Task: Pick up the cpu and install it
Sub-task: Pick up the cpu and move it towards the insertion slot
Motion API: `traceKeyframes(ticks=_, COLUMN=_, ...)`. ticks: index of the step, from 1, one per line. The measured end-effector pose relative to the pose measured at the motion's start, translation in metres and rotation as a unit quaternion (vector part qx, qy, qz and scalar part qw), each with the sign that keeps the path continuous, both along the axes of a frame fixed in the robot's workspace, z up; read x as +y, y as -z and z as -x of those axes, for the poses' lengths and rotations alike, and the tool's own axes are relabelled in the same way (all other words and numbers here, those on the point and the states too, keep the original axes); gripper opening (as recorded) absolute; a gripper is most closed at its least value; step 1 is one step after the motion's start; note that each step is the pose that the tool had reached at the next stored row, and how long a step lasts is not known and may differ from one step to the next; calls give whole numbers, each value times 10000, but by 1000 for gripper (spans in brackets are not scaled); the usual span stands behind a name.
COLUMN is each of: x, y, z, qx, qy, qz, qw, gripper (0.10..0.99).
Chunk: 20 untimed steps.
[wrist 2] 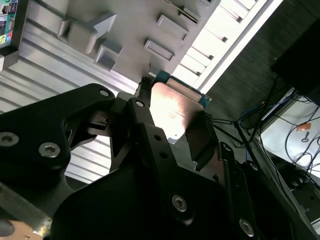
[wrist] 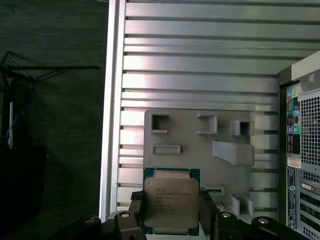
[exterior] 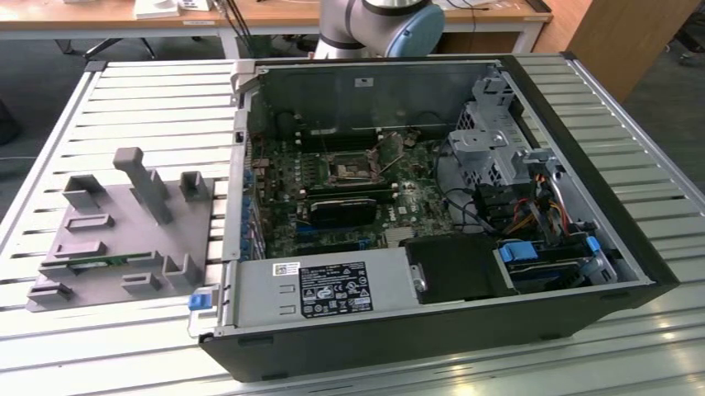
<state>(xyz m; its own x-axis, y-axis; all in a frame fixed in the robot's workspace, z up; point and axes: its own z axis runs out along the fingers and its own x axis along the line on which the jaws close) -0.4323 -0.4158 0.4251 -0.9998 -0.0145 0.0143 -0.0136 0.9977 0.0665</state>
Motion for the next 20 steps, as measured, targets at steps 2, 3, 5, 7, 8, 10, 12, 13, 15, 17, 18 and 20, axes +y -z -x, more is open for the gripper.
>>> traceKeyframes(ticks=2, x=0, y=-39, z=-1, qx=0, qy=0, qz=0, qw=10000, gripper=533)
traceKeyframes(ticks=3, x=1, y=-51, z=-1, qx=1, qy=1, qz=0, qw=10000, gripper=533)
traceKeyframes(ticks=5, x=0, y=-68, z=-7, qx=4, qy=0, qz=0, qw=10000, gripper=533)
traceKeyframes(ticks=7, x=0, y=-78, z=-17, qx=10, qy=0, qz=0, qw=10000, gripper=533)
traceKeyframes(ticks=8, x=0, y=-81, z=-24, qx=15, qy=0, qz=0, qw=10000, gripper=533)
traceKeyframes(ticks=10, x=0, y=-84, z=-36, qx=25, qy=0, qz=0, qw=10000, gripper=533)
traceKeyframes(ticks=12, x=0, y=-85, z=-46, qx=32, qy=0, qz=0, qw=10000, gripper=533)
traceKeyframes(ticks=13, x=0, y=-85, z=-52, qx=36, qy=0, qz=0, qw=10000, gripper=533)
traceKeyframes(ticks=15, x=0, y=-86, z=-65, qx=39, qy=0, qz=0, qw=10000, gripper=533)
traceKeyframes(ticks=17, x=0, y=-85, z=-89, qx=39, qy=0, qz=0, qw=10000, gripper=533)
traceKeyframes(ticks=18, x=0, y=-85, z=-99, qx=39, qy=0, qz=0, qw=10000, gripper=533)
traceKeyframes(ticks=20, x=0, y=-85, z=-125, qx=39, qy=0, qz=-1, qw=10000, gripper=533)
